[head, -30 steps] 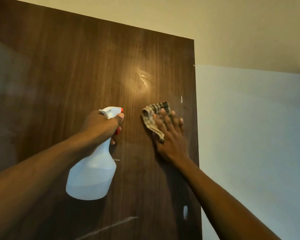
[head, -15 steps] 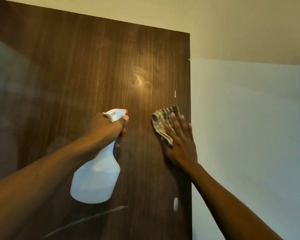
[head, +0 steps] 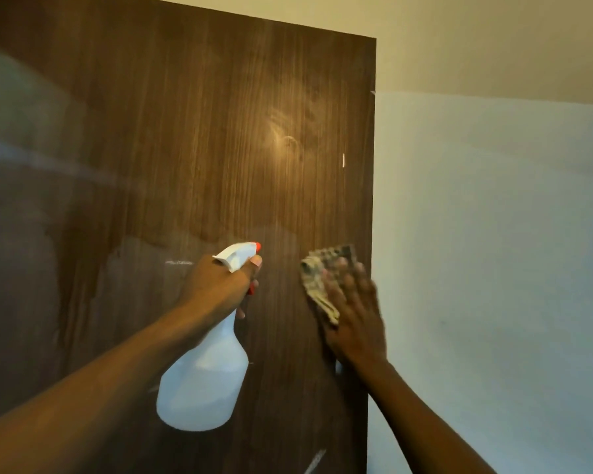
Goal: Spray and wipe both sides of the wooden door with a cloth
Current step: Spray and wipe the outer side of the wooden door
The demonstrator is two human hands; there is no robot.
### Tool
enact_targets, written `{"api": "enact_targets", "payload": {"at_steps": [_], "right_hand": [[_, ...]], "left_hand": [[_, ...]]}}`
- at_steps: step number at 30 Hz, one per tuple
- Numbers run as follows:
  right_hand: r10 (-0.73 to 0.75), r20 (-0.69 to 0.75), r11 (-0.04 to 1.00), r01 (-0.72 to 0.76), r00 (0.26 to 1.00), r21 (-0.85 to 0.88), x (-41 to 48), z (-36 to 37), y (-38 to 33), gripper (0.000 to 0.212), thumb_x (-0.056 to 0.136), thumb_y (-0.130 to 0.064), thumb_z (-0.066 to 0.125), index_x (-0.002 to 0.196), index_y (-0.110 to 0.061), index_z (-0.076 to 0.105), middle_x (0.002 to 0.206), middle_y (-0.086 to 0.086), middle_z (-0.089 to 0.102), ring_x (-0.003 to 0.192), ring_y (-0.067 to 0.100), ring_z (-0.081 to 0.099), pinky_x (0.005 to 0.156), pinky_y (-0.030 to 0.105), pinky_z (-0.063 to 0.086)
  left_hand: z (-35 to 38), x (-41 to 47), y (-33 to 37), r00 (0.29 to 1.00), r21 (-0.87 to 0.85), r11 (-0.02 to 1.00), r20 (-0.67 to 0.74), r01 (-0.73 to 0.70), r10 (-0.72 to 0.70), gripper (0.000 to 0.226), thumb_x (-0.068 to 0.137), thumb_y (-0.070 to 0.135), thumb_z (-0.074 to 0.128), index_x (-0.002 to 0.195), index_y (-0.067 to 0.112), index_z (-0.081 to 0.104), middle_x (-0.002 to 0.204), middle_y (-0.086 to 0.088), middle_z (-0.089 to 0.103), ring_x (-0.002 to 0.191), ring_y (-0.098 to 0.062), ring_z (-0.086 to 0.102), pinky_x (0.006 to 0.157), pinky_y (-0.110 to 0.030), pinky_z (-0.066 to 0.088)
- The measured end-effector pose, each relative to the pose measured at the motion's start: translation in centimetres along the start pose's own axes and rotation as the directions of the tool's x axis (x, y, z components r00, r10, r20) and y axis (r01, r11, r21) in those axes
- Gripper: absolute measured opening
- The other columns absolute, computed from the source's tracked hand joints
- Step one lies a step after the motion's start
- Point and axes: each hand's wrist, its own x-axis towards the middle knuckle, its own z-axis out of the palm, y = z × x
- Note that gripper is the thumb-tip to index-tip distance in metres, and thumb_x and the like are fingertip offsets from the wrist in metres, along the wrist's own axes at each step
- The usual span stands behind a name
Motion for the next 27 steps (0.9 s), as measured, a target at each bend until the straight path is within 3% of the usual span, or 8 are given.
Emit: {"api": "enact_targets", "payload": {"at_steps": [4, 6, 8, 10, 14, 17, 21, 27], "right_hand": [[0.334, -0.021, 0.935, -0.329, 0.942, 0.135, 1.6, -0.7, 1.1, 0.069, 0.101, -0.055, 0.027, 0.160, -0.026, 0.006, 0.167, -0.002, -0.004, 0.154, 0.022, -0.006, 0.124, 0.052, 0.008], [0.390, -0.036, 0.912, -0.381, 0.920, 0.152, 4.9, -1.0, -0.6, 0.069, 0.101, -0.057, 0.024, 0.156, -0.036, -0.012, 0.167, -0.002, -0.011, 0.154, 0.023, -0.010, 0.123, 0.053, 0.006], [0.327, -0.035, 0.938, -0.319, 0.945, 0.134, 6.9, -0.6, -2.5, 0.070, 0.102, -0.055, 0.028, 0.155, -0.038, -0.014, 0.167, 0.000, -0.012, 0.153, 0.027, -0.012, 0.124, 0.053, 0.000], [0.173, -0.035, 0.983, -0.170, 0.984, 0.066, 6.6, 0.2, -3.9, 0.071, 0.100, -0.054, 0.034, 0.159, -0.031, 0.003, 0.167, 0.004, -0.005, 0.153, 0.032, -0.008, 0.123, 0.052, -0.002], [-0.088, 0.033, 0.996, 0.089, 0.996, -0.009, 0.8, 0.7, -2.5, 0.069, 0.098, -0.055, 0.032, 0.158, -0.022, 0.023, 0.167, 0.007, 0.008, 0.154, 0.033, 0.002, 0.121, 0.059, 0.012], [0.065, 0.010, 0.998, -0.065, 0.998, -0.024, -0.7, -0.2, -0.2, 0.066, 0.100, -0.052, 0.029, 0.157, -0.019, 0.026, 0.167, 0.007, 0.008, 0.154, 0.030, 0.003, 0.120, 0.059, 0.012], [0.297, -0.026, 0.954, -0.295, 0.955, 0.055, 6.0, -0.6, -3.3, 0.069, 0.101, -0.055, 0.026, 0.160, -0.023, 0.011, 0.168, 0.006, 0.000, 0.154, 0.030, -0.006, 0.122, 0.056, 0.005], [-0.055, 0.045, 0.998, 0.055, 0.997, -0.001, 8.1, 1.3, -10.7, 0.074, 0.093, -0.056, 0.029, 0.160, -0.026, 0.014, 0.167, 0.007, 0.000, 0.153, 0.034, -0.007, 0.123, 0.053, 0.000]], "left_hand": [[-0.3, -1.6, -1.5, 0.999, 0.050, 0.999, -0.044, -0.004, 0.006, 0.028, 0.089, 0.039, 0.056, 0.101, 0.014, 0.058, 0.080, 0.000, 0.062, 0.064, -0.016, 0.059, 0.040, -0.016, 0.045], [-0.5, -1.8, -2.0, 0.998, 0.067, 0.998, -0.064, 0.009, -0.005, 0.029, 0.088, 0.041, 0.055, 0.098, 0.014, 0.056, 0.080, 0.001, 0.061, 0.063, -0.016, 0.058, 0.038, -0.012, 0.043], [-0.6, -1.8, -2.2, 0.998, 0.093, 0.996, -0.070, 0.015, -0.008, 0.033, 0.088, 0.043, 0.055, 0.100, 0.013, 0.057, 0.084, -0.002, 0.063, 0.063, -0.018, 0.059, 0.041, -0.016, 0.043], [-0.5, -1.6, -2.5, 0.997, 0.093, 0.996, -0.075, 0.009, -0.002, 0.038, 0.087, 0.044, 0.056, 0.104, 0.011, 0.059, 0.086, -0.003, 0.064, 0.067, -0.019, 0.061, 0.046, -0.020, 0.044], [-0.4, -2.3, -3.3, 0.997, 0.122, 0.993, -0.076, 0.004, 0.005, 0.040, 0.088, 0.045, 0.054, 0.107, 0.011, 0.060, 0.088, -0.002, 0.065, 0.067, -0.018, 0.062, 0.044, -0.017, 0.046], [-1.2, -2.7, -3.9, 0.995, 0.126, 0.992, -0.095, 0.032, -0.020, 0.041, 0.088, 0.044, 0.053, 0.112, 0.011, 0.057, 0.091, -0.001, 0.064, 0.066, -0.016, 0.060, 0.043, -0.014, 0.045], [-2.8, -2.0, -4.3, 0.990, 0.115, 0.992, -0.136, 0.048, -0.032, 0.038, 0.089, 0.042, 0.053, 0.111, 0.011, 0.056, 0.087, 0.001, 0.061, 0.066, -0.017, 0.059, 0.050, -0.018, 0.046], [-4.9, -0.7, -4.8, 0.988, 0.126, 0.990, -0.150, 0.059, -0.039, 0.045, 0.085, 0.047, 0.054, 0.109, 0.009, 0.057, 0.097, -0.009, 0.065, 0.066, -0.023, 0.061, 0.053, -0.023, 0.048]]}}
